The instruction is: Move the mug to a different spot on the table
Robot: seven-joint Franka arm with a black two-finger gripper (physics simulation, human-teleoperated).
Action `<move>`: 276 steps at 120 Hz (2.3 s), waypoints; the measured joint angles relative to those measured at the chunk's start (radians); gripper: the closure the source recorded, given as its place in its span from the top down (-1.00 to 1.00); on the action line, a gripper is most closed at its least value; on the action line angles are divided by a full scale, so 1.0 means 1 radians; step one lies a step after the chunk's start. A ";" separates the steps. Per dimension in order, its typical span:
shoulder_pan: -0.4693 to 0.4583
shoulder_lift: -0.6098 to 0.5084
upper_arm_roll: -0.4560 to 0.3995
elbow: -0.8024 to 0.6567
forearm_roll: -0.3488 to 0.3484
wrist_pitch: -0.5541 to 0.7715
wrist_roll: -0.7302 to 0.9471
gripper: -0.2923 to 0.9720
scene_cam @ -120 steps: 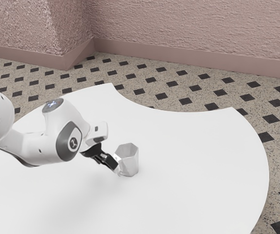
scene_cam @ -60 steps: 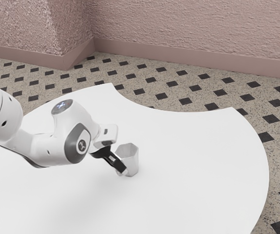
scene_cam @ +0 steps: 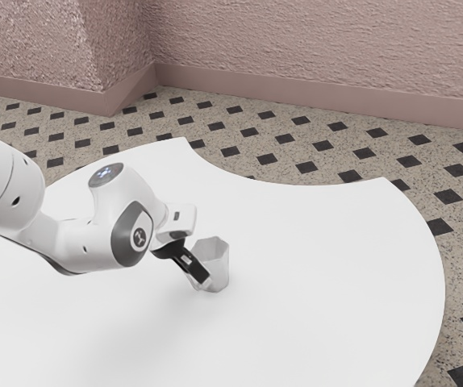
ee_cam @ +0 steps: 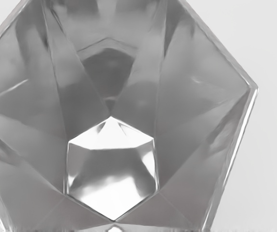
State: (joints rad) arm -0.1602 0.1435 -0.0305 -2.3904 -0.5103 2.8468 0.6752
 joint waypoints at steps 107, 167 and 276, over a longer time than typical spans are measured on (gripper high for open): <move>0.010 0.078 0.001 0.045 -0.011 0.001 0.026 0.49; 0.010 0.083 0.001 0.052 -0.056 0.000 0.027 -0.03; 0.029 0.056 0.006 0.067 -0.065 0.089 0.017 -0.38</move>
State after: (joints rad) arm -0.1312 0.1994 -0.0244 -2.3236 -0.5752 2.9356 0.6918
